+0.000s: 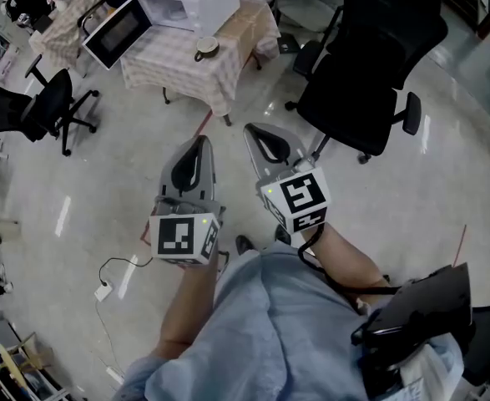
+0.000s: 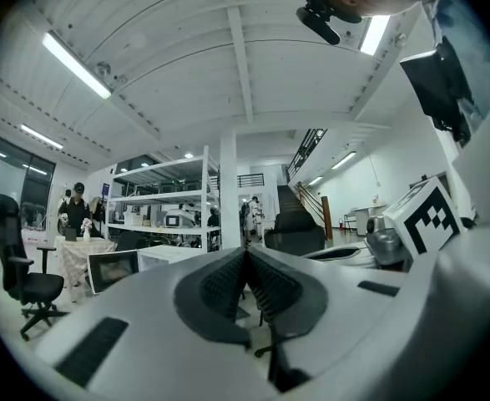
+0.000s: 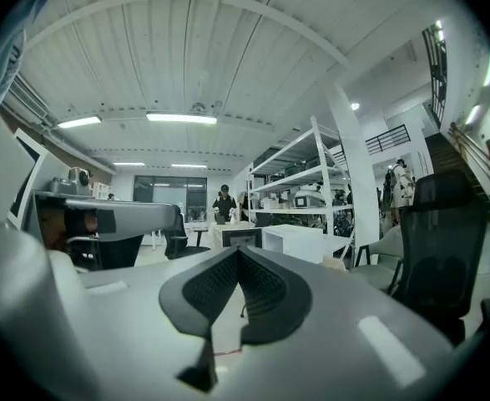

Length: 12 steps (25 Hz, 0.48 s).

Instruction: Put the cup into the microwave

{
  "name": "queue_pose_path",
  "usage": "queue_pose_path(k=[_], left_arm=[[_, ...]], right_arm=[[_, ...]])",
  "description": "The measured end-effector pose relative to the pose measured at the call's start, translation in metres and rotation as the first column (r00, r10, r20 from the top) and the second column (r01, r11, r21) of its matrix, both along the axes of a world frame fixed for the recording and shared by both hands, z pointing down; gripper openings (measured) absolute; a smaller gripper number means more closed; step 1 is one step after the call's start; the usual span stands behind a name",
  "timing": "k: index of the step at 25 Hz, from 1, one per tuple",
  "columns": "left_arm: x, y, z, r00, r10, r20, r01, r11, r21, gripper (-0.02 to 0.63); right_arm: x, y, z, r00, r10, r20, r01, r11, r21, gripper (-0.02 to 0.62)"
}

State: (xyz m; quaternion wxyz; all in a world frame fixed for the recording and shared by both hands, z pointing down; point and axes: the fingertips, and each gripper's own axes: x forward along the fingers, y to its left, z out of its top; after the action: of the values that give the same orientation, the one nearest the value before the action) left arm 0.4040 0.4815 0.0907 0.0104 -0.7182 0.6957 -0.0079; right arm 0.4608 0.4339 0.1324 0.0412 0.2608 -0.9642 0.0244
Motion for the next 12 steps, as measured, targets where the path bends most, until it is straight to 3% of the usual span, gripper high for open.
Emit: queue_pose_path(k=[12], left_arm=[[0.033,-0.027,0.002,1.0,-0.014,0.024,0.014,1.0,-0.022,0.005]], right_arm=[[0.026,-0.027,0.003,0.998,-0.037,0.046,0.038,0.999,-0.028,0.002]])
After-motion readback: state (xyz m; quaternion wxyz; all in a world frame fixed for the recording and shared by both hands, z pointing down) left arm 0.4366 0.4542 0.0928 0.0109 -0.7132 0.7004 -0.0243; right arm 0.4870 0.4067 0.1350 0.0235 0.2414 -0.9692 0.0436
